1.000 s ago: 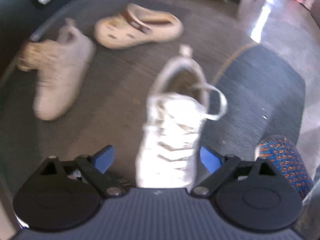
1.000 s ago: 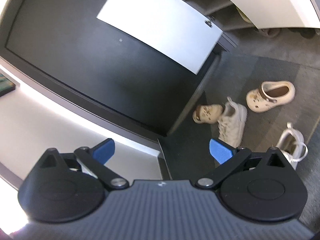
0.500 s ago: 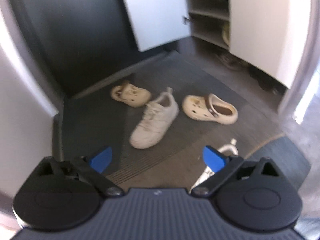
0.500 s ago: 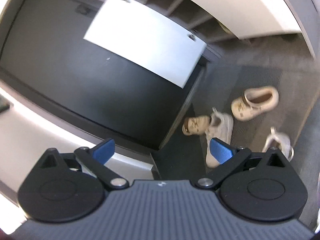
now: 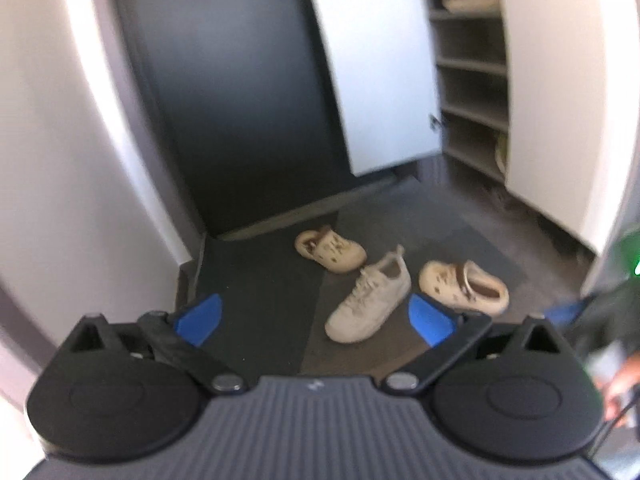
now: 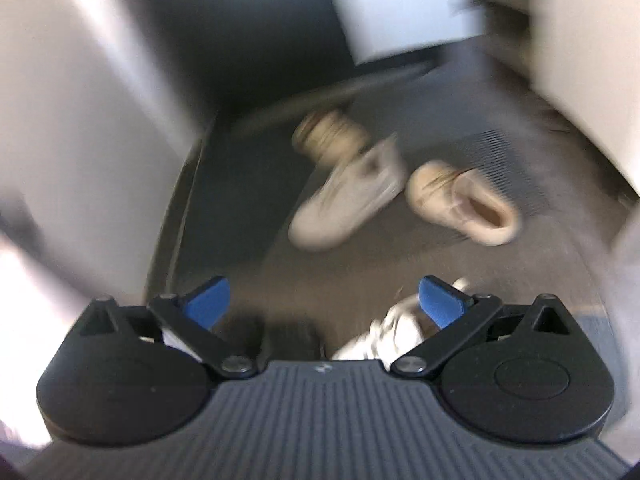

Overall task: Organize scattered shoes
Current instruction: 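Lower the right gripper onto a white sneaker and grasp its heel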

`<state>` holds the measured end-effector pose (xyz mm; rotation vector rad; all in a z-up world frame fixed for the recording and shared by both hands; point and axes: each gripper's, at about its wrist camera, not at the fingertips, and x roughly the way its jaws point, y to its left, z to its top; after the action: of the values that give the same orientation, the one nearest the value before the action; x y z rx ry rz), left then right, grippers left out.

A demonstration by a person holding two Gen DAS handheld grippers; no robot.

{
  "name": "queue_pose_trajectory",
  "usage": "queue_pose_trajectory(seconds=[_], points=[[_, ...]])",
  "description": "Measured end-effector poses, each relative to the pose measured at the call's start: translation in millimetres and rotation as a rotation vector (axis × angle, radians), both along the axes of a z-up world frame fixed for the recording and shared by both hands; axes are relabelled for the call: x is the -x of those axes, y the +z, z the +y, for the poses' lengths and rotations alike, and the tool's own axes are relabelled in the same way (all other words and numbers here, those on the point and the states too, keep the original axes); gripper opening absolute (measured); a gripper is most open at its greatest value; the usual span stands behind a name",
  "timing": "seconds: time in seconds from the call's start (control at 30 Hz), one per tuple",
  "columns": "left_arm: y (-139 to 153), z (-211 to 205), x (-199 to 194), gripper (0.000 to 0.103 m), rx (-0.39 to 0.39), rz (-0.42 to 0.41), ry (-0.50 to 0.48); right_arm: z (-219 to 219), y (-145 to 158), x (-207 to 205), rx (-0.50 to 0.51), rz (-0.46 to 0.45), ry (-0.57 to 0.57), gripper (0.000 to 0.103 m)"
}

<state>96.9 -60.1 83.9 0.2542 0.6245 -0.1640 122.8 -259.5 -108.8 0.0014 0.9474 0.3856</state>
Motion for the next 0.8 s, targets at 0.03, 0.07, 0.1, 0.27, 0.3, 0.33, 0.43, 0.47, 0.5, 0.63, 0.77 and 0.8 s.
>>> queue_pose_trajectory(seconds=[0.03,0.07,0.1,0.27,0.3,0.33,0.43,0.47,0.5,0.63,0.77,0.8], points=[[4,9,1,0.102,0.035,0.007,0.018,8,-12,-8,0.074,0.021,0.113,0.103],[7,18,3,0.103,0.072,0.016,0.035,15,-25,-15,0.148,0.042,0.226,0.103],[10,28,5,0.103,0.109,0.024,0.051,26,-46,-16,0.293,0.044,0.369,0.103],[-6,49,-4,0.103,0.243,0.197,0.066,47,-123,2,0.787,0.041,0.863,0.103],[-10,49,-13,0.103,0.233,0.218,0.078,47,-134,6,0.839,0.010,0.951,0.103],[-11,49,-17,0.103,0.227,0.223,0.090,46,-144,12,0.880,-0.047,1.056,0.103],[-15,56,-29,0.103,0.228,0.220,0.123,44,-192,8,1.018,-0.093,1.279,0.103],[-16,59,-29,0.103,0.233,0.224,0.125,43,-201,6,1.046,-0.089,1.318,0.103],[-18,62,-32,0.103,0.253,0.237,0.126,42,-208,5,1.067,-0.080,1.344,0.103],[-41,69,-52,0.103,0.276,0.323,0.171,33,-238,-22,1.155,-0.103,1.481,0.103],[-52,76,-62,0.103,0.250,0.321,0.225,32,-255,-46,1.139,-0.057,1.542,0.103],[-52,77,-64,0.103,0.248,0.319,0.230,33,-263,-51,1.132,-0.005,1.557,0.103]])
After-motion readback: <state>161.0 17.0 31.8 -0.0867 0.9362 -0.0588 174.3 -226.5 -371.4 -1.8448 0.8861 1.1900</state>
